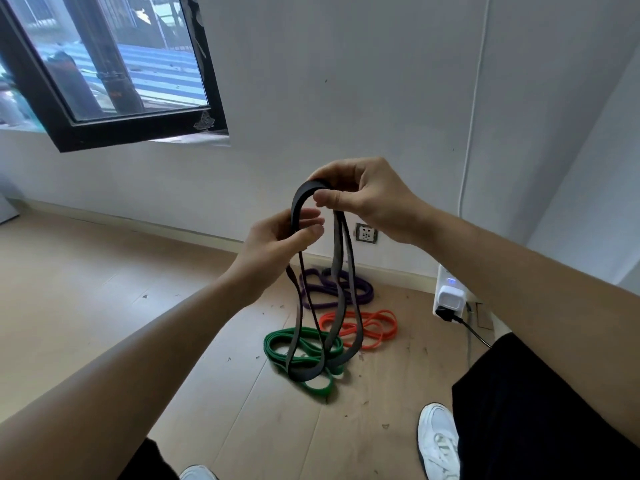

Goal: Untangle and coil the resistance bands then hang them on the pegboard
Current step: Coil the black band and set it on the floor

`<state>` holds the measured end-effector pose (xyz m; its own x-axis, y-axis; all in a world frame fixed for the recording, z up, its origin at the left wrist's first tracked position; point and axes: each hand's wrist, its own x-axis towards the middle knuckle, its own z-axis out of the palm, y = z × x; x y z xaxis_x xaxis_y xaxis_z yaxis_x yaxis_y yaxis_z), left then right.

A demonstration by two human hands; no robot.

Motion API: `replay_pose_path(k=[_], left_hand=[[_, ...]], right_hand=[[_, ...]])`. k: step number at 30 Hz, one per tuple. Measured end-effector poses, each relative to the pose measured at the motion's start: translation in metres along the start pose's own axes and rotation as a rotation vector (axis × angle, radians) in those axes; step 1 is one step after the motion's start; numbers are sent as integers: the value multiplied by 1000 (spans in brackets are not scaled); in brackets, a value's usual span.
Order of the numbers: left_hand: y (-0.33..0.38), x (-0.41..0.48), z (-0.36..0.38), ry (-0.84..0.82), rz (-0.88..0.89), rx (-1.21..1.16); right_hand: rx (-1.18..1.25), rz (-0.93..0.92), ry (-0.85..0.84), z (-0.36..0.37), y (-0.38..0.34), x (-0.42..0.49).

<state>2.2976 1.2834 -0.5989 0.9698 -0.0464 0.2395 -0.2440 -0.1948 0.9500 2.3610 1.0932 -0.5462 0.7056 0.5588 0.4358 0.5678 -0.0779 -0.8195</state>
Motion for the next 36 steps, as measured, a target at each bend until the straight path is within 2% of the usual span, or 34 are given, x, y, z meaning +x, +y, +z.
replay_pose_path(k=[9, 17, 22, 30, 33, 36], left_hand=[[-8, 14, 31, -111, -94, -146], [-21, 24, 52, -82, -97, -119], [-40, 18, 45, -125, -148, -48], [-67, 19, 11, -258, -194, 308], [-68, 21, 0, -212, -163, 418], [-64, 25, -16, -96, -143, 455]], right_hand=[[136, -23, 70, -4, -7, 4], [256, 32, 218, -27, -2, 4], [373, 101, 476, -61, 18, 5], [425, 237, 614, -84, 50, 0], [420, 261, 660, -91, 60, -4], [361, 341, 633, -96, 75, -12]])
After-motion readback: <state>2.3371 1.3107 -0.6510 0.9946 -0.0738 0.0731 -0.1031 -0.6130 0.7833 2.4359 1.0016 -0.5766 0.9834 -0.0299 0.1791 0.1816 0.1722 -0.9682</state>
